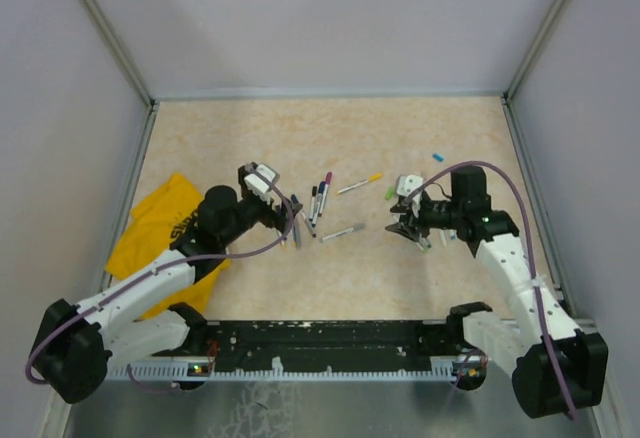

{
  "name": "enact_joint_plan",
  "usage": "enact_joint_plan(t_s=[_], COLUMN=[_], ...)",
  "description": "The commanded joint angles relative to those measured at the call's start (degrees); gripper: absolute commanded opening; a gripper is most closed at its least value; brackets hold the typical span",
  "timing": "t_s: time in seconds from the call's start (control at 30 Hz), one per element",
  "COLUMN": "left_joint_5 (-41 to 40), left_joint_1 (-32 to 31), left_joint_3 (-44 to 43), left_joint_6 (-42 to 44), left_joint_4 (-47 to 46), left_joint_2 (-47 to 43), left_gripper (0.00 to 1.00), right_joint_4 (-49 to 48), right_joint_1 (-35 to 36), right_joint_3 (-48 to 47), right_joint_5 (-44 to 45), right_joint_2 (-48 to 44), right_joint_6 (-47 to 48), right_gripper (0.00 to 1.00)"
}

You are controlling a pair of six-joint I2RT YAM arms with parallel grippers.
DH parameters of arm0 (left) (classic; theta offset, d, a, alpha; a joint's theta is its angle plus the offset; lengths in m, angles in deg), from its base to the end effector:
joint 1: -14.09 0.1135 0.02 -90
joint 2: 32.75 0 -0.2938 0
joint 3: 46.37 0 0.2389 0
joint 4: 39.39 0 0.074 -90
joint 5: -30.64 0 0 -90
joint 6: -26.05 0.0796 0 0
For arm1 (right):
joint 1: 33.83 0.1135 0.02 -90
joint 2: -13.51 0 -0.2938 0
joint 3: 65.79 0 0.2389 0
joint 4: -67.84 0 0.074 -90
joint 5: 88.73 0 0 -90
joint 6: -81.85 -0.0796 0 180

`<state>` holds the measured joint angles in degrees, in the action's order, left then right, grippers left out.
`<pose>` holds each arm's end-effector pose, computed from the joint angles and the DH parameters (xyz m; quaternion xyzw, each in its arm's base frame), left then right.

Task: Open the pen caps
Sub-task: Pick up the pen from the center of the board.

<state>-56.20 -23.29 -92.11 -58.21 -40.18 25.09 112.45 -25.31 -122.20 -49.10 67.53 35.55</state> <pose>0.1942 -0.1539 0.2820 0.3003 0.7125 -0.1933 0.6039 0.1674 0.0871 0.2774 -0.5189 0.6671 0.2601 0.4669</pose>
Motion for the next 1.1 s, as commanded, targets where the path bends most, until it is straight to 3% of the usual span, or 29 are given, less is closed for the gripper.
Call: enact_joint_plan(t_s=[0.0,0.1,0.43,0.63,1.07], left_joint_5=[-1.9,-2.5,-5.2,-5.3,-2.5], left_joint_1=[1.4,1.8,4.9,8.7,16.0], left_joint_3=[0.4,0.2,2.7,3.1,5.0], left_joint_6=[-4.2,-4.8,-9.1,-13.2,-19.0], left_joint_4=[-5.5,-5.3,-6.8,-6.2,-6.3], left_joint_2=[-0.3,-0.1,-2.5,-2.8,-4.1], left_gripper=[1.00,1.00,1.00,1.00,1.00], right_joint_4=[-1.2,0.9,8.6,8.5,9.6], right_joint_1=[2.7,4.4,15.6,21.8,29.7], right_joint_3=[-0.3,-2.7,-14.1,-20.6,-28.7], right_joint_5=[-3.4,-4.8,5.4,14.1,22.2], right_joint_2=[2.4,6.3,22.2,31.6,49.2], right_joint_6=[13.3,19.4,31.4,30.8,25.3], right_gripper=[0.47,0.50,0.51,0.50,0.45])
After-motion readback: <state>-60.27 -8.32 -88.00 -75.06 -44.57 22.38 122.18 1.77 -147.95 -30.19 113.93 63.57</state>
